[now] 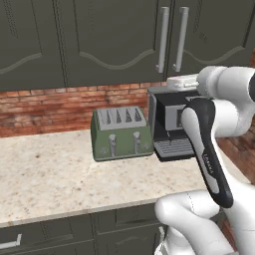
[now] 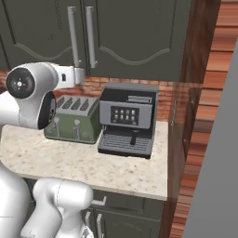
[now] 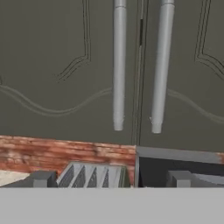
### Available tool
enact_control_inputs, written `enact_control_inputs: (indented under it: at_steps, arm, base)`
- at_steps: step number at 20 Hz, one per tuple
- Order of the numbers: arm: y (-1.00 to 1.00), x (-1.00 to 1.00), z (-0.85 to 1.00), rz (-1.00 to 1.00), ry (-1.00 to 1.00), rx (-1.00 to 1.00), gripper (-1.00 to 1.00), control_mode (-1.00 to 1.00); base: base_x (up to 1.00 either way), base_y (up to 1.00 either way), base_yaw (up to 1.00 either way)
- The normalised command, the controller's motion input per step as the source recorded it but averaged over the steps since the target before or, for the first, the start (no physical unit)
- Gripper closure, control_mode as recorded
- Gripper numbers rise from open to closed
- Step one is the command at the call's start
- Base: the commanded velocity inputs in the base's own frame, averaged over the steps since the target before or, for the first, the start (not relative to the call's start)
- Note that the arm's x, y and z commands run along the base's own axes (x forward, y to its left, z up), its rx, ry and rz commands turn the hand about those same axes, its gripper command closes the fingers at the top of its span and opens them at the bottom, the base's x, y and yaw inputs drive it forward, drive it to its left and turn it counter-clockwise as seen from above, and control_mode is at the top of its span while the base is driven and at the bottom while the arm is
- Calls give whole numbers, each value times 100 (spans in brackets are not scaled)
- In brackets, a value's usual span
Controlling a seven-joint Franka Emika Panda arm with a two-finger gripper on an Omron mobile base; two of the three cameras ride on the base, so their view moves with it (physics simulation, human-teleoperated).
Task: The dining table condiment station is running low on shaker. Refill the condiment station by opening the cabinet and taking the shaker from the cabinet and placing it on the dining table.
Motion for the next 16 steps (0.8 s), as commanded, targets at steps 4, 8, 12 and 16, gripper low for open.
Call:
enact_control_inputs:
  at_steps: [4,8,12,16]
  arm:
    - [0,19,15,0,-3,0,-100,-100]
    - [0,23,27,0,-5,0,-100,-100]
    - [0,16,26,0,-8,0,-100,-100]
    - [8,38,12,0,-1,0,-100,-100]
  base:
    - [0,0,0]
    - [0,0,0]
    - [0,0,0]
    - [0,0,0]
